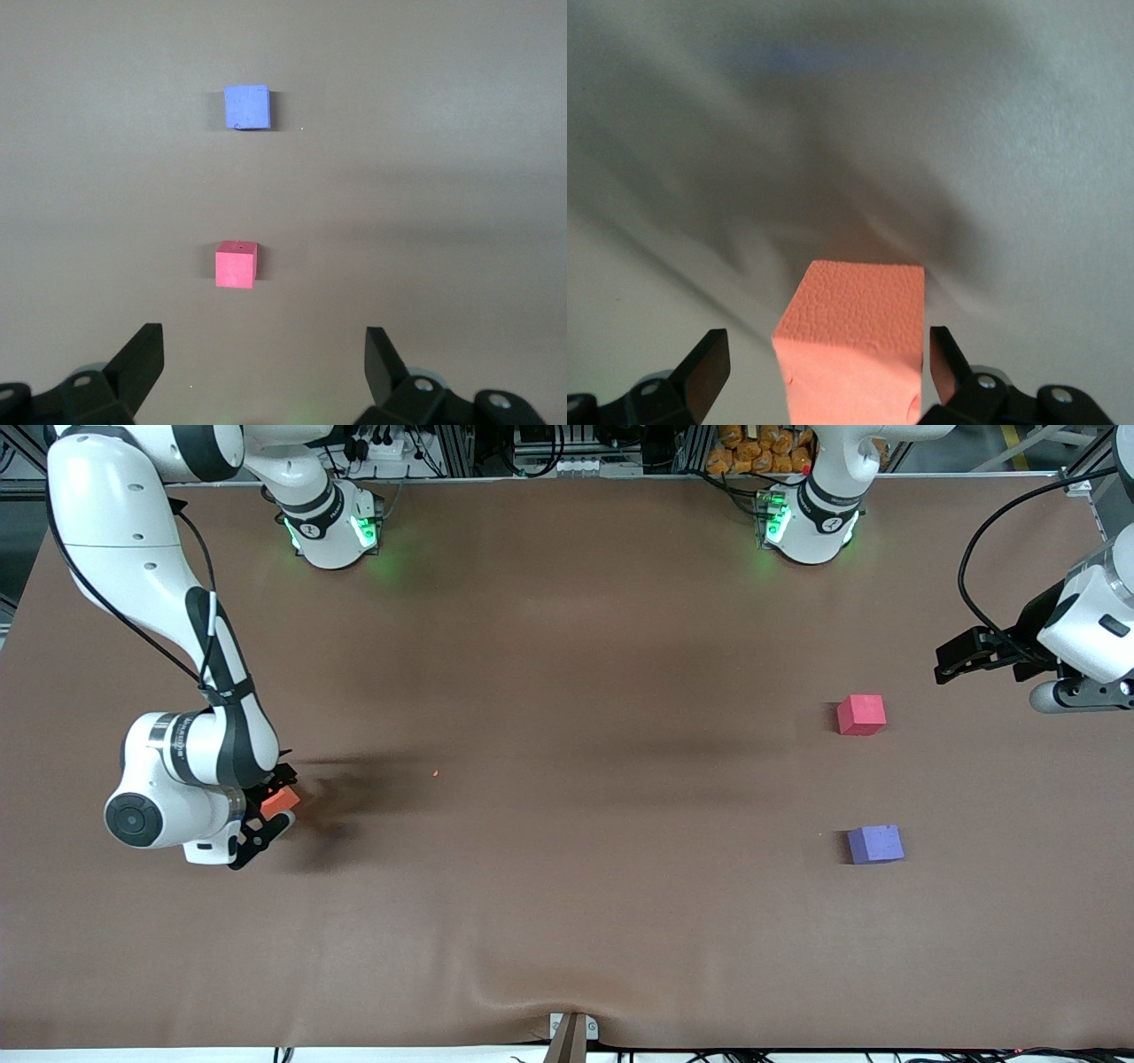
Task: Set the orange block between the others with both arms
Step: 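Carry the orange cube with the right gripper toward the table middle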
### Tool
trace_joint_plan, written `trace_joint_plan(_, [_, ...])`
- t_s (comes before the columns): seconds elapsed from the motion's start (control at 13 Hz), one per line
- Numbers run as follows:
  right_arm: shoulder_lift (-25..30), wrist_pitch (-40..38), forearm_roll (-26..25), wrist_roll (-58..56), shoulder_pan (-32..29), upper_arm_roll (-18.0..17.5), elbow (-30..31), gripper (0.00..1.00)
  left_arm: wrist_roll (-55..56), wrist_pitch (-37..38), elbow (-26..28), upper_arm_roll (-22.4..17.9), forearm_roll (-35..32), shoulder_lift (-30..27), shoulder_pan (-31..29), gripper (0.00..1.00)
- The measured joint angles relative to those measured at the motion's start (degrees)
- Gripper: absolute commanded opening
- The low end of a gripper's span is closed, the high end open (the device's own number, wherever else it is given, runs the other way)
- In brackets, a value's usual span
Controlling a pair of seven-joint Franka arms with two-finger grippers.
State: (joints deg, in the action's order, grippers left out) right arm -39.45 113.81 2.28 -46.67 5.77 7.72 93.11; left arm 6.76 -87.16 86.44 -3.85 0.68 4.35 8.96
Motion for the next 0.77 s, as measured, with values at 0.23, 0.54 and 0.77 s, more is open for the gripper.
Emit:
trace_joint_plan(0.23, [-0.06, 1.04, -0.02, -1.84, 0.02, 0.1, 0.53, 0.65, 0.0, 0.0, 0.12, 0.0, 0.0, 0.0, 0.0, 1.0])
trace_joint_plan(0.54, [-0.01, 1.04, -0.03, -2.09, -0.01, 0.27, 0.55, 0.49, 0.0, 0.0, 0.18, 0.0, 0.0, 0.0, -0.01, 1.0])
trace_joint_plan(0.77, [0.57, 2.02, 0.39, -1.14, 0.19, 0.21, -0.6, 0.41, 0.0, 0.0, 0.21, 0.0, 0.0, 0.0, -0.01, 1.0])
